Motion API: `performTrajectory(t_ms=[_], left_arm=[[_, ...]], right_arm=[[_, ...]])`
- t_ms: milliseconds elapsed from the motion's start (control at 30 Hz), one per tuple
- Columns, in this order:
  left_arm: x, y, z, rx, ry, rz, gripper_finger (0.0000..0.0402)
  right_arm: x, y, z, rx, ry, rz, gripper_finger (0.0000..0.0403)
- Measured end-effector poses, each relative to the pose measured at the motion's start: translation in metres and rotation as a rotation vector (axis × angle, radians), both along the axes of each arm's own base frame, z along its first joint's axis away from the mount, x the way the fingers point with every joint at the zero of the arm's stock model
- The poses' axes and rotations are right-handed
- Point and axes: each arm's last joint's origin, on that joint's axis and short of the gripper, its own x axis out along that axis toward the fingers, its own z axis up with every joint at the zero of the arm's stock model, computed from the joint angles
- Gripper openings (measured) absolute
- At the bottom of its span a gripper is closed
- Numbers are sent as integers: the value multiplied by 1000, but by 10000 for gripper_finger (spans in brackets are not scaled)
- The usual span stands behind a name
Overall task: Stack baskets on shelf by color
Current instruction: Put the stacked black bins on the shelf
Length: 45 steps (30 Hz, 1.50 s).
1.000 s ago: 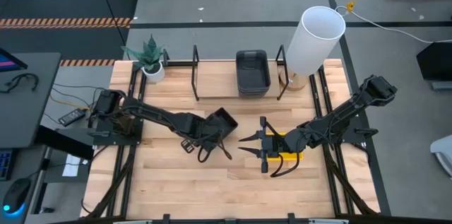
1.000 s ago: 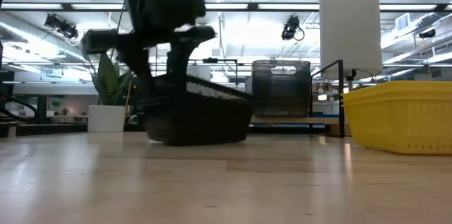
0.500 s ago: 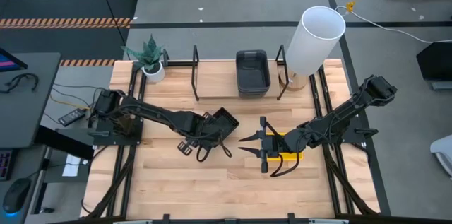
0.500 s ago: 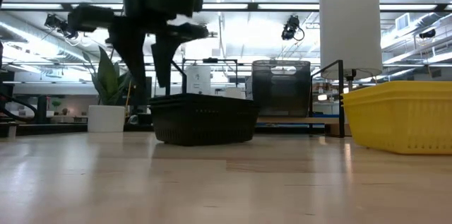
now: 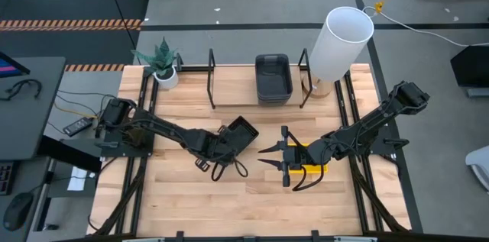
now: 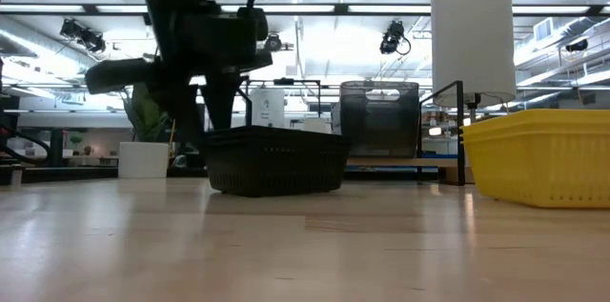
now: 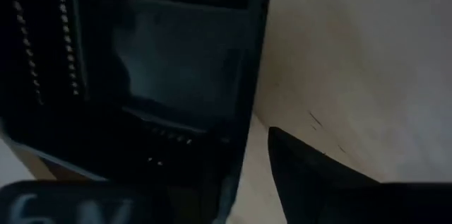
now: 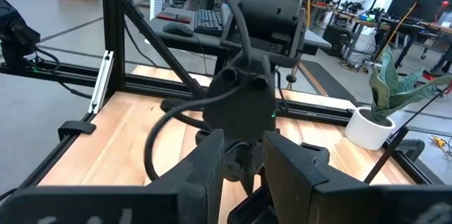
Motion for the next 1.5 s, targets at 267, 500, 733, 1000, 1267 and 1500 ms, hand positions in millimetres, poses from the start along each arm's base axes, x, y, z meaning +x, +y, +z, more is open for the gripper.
performTrajectory(t_ms=[267,500,733,1000,1267,1500], left_arm=[[2,2,0,-47,-31,86,52],[0,-4,1,-125,-17,130,20],[-2,0,32,-140,-47,238,20],[10,26,62,-124,-164,370,20],[16,81,67,-106,-199,531,20],[14,115,56,-99,-162,564,20]], right_arm=[[0,0,0,0,0,0,105],[0,0,0,0,0,0,105],[0,0,0,-1,0,0,105],[0,0,0,0,0,0,105],[0,0,1,1,-9,-1,105],[0,0,1,-1,-8,0,105]])
